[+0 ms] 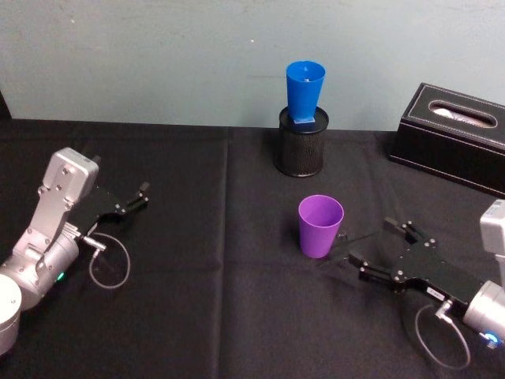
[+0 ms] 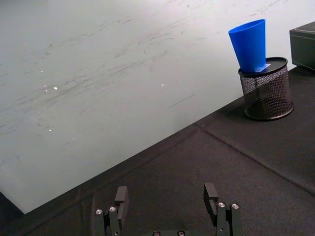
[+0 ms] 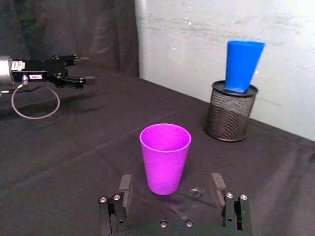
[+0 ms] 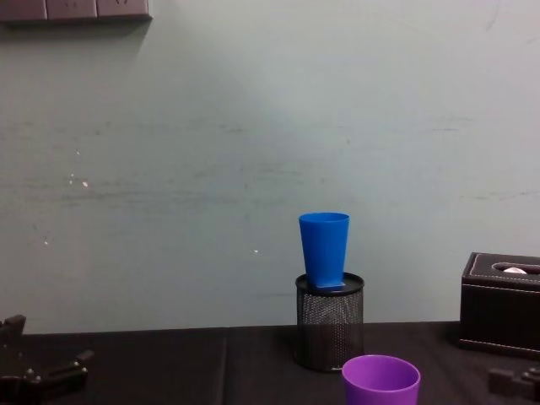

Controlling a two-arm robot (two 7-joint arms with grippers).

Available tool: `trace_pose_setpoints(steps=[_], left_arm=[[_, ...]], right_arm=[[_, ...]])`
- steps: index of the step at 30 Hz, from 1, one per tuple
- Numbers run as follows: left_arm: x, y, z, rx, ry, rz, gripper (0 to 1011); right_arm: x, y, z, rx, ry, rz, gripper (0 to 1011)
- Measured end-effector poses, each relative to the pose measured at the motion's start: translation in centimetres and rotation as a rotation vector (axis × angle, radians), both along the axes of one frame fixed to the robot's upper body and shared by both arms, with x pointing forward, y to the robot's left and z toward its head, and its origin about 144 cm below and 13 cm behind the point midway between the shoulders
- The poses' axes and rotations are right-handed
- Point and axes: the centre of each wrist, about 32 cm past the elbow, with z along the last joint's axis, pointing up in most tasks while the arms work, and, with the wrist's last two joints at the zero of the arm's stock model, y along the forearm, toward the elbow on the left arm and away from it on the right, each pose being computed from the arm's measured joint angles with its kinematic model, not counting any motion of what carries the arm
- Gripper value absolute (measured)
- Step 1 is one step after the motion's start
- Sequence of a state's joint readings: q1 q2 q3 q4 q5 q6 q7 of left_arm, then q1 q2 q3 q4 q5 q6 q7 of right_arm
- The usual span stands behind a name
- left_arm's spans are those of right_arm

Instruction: Pick up one cup with a gripper and tap it against the other cup.

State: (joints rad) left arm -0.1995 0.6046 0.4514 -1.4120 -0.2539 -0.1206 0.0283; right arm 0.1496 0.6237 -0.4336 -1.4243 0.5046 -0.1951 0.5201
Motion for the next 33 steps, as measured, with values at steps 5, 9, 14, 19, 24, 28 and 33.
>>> trace_pose_setpoints(steps=[5,9,14,19,24,28,33], left_arm=[[0.0,0.0,0.0,0.000,0.000,0.000,1005],[0.0,0.0,0.0,0.000,0.000,0.000,1005],[0.0,0.0,0.0,0.000,0.000,0.000,1004],[0.0,0.0,0.0,0.000,0.000,0.000,1005],[0.0,0.0,0.0,0.000,0.000,0.000,1005],[0.0,0.0,0.0,0.000,0.000,0.000,1005],[0.0,0.0,0.0,0.000,0.000,0.000,1005]], right_arm=[[0.9,0.9,-0.4,0.013,0.027,0.021,1003],[1.9,1.8,-0.8,0.016,0.041,0.033,1003],[3.0,2.6,-1.3,0.016,0.048,0.033,1003],[4.1,3.4,-1.7,0.008,0.047,0.030,1003],[5.1,4.2,-1.9,0.013,0.039,0.029,1003],[5.7,4.7,-2.2,0.022,0.036,0.030,1003],[6.2,5.4,-2.3,0.031,0.034,0.032,1003]])
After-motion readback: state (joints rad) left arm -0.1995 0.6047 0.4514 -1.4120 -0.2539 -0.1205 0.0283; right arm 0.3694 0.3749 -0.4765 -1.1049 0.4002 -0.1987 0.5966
